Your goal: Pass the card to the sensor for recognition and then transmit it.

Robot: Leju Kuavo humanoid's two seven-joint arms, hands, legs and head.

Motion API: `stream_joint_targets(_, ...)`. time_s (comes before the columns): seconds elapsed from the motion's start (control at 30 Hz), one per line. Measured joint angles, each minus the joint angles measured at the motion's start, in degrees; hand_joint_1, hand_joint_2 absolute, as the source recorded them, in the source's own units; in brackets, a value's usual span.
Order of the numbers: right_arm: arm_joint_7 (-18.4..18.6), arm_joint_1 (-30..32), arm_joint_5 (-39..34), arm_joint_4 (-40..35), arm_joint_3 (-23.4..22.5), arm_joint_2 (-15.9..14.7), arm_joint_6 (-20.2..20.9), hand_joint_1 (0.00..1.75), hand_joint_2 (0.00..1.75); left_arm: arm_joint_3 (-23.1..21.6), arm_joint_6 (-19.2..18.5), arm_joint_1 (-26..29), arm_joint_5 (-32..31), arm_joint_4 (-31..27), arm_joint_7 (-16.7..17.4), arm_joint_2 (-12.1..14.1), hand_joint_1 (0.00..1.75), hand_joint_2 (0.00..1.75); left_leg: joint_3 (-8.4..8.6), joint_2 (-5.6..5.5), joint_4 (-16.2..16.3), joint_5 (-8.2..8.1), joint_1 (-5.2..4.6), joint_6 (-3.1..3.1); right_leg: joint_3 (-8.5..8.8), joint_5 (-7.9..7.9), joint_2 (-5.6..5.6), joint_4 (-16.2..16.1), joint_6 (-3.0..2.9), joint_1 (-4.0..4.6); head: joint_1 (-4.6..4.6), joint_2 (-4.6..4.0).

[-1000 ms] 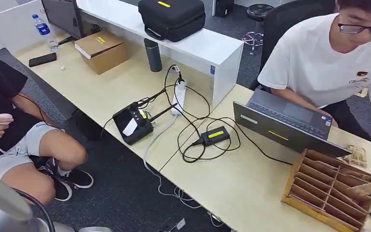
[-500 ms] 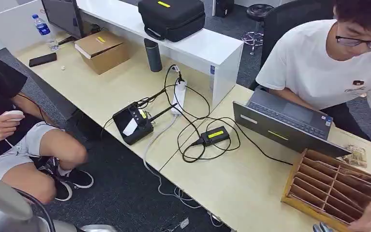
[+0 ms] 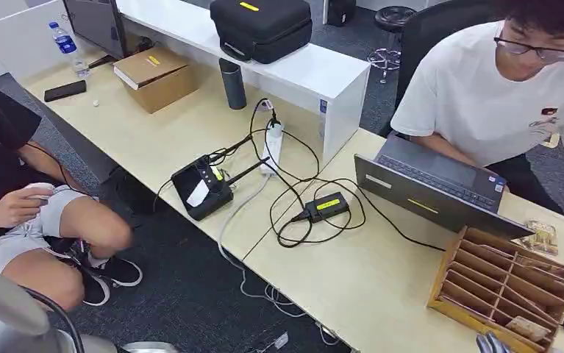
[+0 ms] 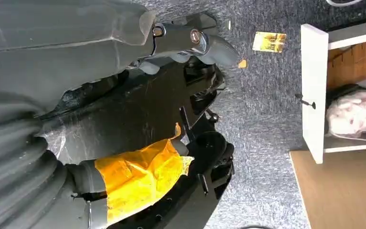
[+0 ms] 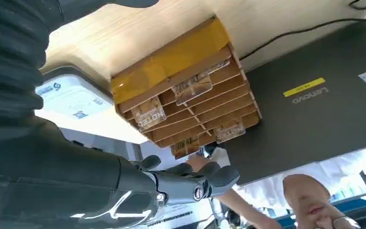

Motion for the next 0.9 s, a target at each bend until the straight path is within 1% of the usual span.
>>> stream_joint_targets(0.2, 1.9, -1.6, 5.1, 3.6, -3.2, 0.5, -1.5, 0.00, 1.75, -1.0, -0.2, -0.2, -0.7, 0.0, 0.5, 0.0, 0.00, 1.75, 0.00, 0.00, 0.0, 0.03, 0.00, 0.02, 0.00, 0.02, 0.00, 0.0, -0.01, 0.00, 0.00, 0.00)
stream_joint_targets(0.3, 2.3, -2.6, 6.8, 5.5, -5.0, 0.7, -1.9, 0.00, 1.75, -1.3, -0.3, -0.3, -0.9, 0.0, 0.6, 0.0, 0.00, 1.75, 0.00, 0.00, 0.0, 0.03, 0.00, 0.02, 0.01, 0.02, 0.00, 0.0, -0.01, 0.00, 0.02, 0.00)
stream_joint_targets(0.57, 2.4, -4.4, 8.4, 8.8, -8.1, 1.5, -2.0, 0.00, 1.75, -2.2, -0.3, -0.4, -1.0, 0.0, 0.9, 0.0, 0.00, 1.75, 0.00, -0.01, 0.0, 0.03, 0.00, 0.02, 0.00, 0.02, 0.00, 0.0, -0.01, 0.00, 0.00, 0.00)
stream_joint_targets(0.9, 2.5, -4.7, 8.7, 9.6, -9.3, 2.2, -1.8, 0.00, 1.75, -2.3, -0.1, -0.4, -1.3, 0.0, 1.1, 0.0, 0.00, 1.75, 0.00, -0.01, 0.0, 0.03, 0.00, 0.02, 0.00, 0.02, -0.01, 0.0, -0.01, 0.00, 0.00, 0.00)
